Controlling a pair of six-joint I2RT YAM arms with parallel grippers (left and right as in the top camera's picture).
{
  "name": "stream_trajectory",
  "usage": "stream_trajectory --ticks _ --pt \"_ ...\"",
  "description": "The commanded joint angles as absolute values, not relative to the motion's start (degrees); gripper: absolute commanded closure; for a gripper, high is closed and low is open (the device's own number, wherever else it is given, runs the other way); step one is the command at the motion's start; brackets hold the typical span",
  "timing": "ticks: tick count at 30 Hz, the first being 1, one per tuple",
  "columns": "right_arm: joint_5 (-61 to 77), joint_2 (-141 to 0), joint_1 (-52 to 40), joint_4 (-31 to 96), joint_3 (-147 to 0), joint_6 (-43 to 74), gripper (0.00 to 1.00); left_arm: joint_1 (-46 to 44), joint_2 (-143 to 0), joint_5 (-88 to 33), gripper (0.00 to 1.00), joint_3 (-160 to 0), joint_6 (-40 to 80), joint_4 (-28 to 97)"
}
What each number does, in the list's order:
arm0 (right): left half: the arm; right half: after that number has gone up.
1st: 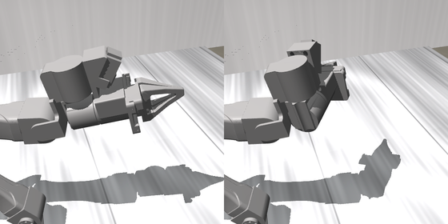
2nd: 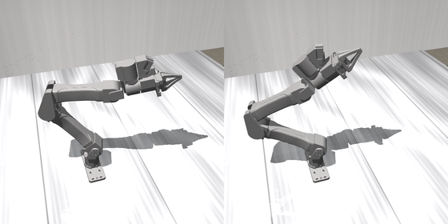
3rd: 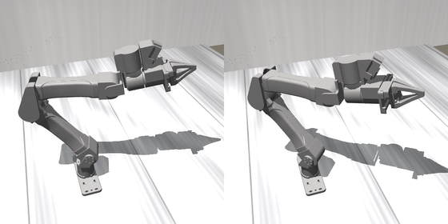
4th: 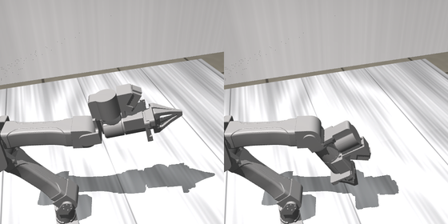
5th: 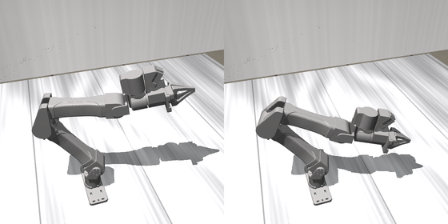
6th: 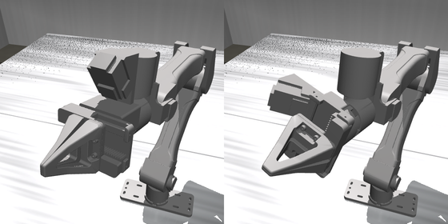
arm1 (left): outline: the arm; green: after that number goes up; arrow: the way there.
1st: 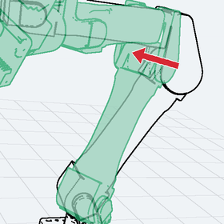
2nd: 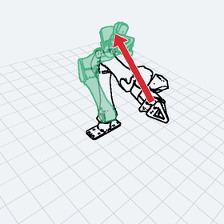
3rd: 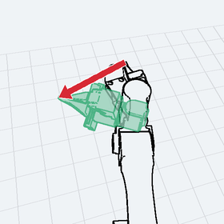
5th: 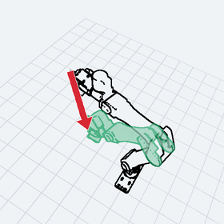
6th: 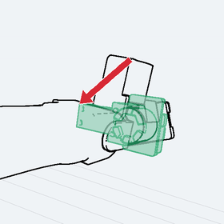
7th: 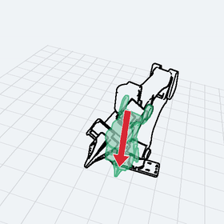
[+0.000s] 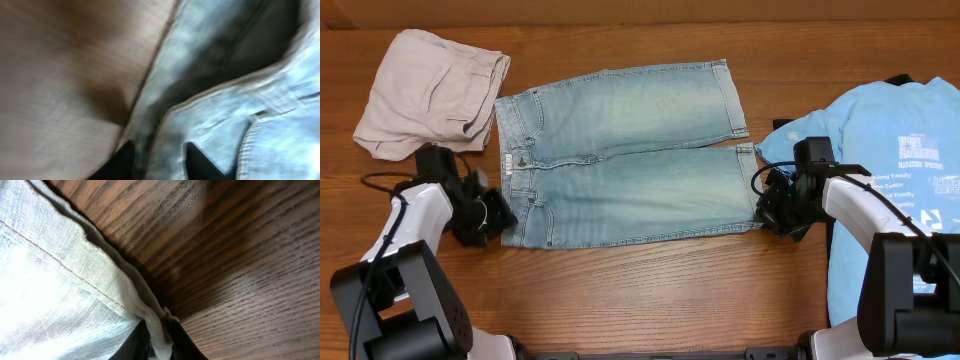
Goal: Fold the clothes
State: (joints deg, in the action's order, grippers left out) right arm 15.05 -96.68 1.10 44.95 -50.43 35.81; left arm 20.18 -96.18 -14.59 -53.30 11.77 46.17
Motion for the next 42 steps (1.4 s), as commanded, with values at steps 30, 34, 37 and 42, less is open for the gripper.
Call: stream_trajectory --ticks 30,34,37,42 --pt "10.7 -96.4 2.0 45.5 -50.1 35.6 0.86 28.9 -96.6 -21.5 0.82 -42.9 12.8 43.6" --pt "10.6 -96.4 2.0 47.5 -50.6 34.5 0.96 29.0 -96.6 -21.9 0.96 -43.4 12.9 44.7" --pt "9.9 -95.6 2.0 51.8 -52.6 32.7 0.96 29.6 -96.6 -22.1 0.96 -47.9 12.0 50.8" --pt "9.8 -90.5 2.0 59.4 -57.0 30.6 0.96 30.4 -95.4 -22.1 0.96 -58.4 8.7 63.7"
